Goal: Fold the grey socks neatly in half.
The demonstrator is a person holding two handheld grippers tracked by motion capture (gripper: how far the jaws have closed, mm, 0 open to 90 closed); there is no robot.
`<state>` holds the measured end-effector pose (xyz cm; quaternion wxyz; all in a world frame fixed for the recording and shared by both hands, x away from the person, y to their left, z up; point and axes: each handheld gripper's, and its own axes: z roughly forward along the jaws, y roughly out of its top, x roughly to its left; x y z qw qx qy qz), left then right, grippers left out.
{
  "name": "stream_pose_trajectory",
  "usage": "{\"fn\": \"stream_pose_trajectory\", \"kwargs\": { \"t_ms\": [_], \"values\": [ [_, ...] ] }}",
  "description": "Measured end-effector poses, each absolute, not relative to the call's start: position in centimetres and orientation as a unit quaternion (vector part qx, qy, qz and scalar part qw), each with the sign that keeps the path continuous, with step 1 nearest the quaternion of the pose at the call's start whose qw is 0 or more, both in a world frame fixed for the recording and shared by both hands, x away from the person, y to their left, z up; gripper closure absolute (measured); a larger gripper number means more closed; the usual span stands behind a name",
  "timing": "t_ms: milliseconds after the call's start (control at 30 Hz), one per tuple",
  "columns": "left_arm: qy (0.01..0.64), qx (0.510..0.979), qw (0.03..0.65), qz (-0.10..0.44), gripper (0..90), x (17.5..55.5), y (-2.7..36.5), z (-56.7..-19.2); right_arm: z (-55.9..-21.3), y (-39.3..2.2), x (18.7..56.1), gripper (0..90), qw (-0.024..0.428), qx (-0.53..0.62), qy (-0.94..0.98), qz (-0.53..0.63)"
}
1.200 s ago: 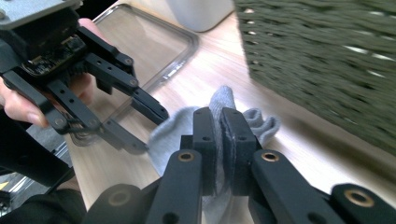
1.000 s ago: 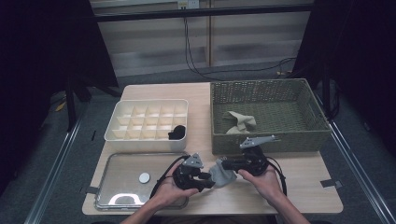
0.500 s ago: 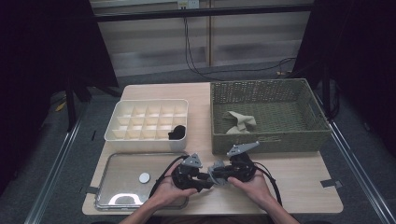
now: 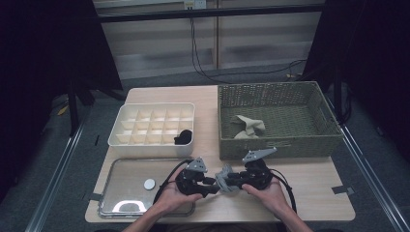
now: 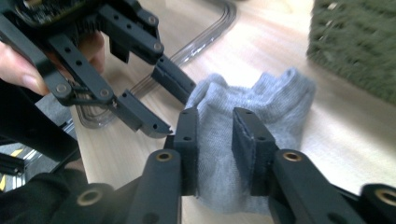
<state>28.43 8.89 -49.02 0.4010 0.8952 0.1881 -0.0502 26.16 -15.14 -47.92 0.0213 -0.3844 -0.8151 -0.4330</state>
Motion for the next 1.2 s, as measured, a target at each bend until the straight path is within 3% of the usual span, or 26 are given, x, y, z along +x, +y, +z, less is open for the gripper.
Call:
{"fn": "stream_pose_trajectory", "kwargs": {
  "t_ms": [200,367,700,1200],
  "values": [
    [0.184,0.899,0.395,-0.042,66.7,28.3,8.7,-49.1,-48.9,-13.8,26.1,83.0,0.034,-0.374,-0.827,-0.418],
    [0.18,0.897,0.401,-0.042,68.1,28.5,8.9,-48.9,-49.5,-13.5,26.0,90.0,0.011,-0.377,-0.836,-0.399],
    [0.193,0.884,0.423,-0.048,61.1,28.6,9.7,-47.8,-49.1,-14.2,26.0,81.5,0.024,-0.378,-0.821,-0.428],
    [0.173,0.876,0.448,-0.044,74.0,29.7,7.5,-46.1,-48.3,-17.9,25.2,77.3,0.0,-0.413,-0.797,-0.442]
  ]
}}
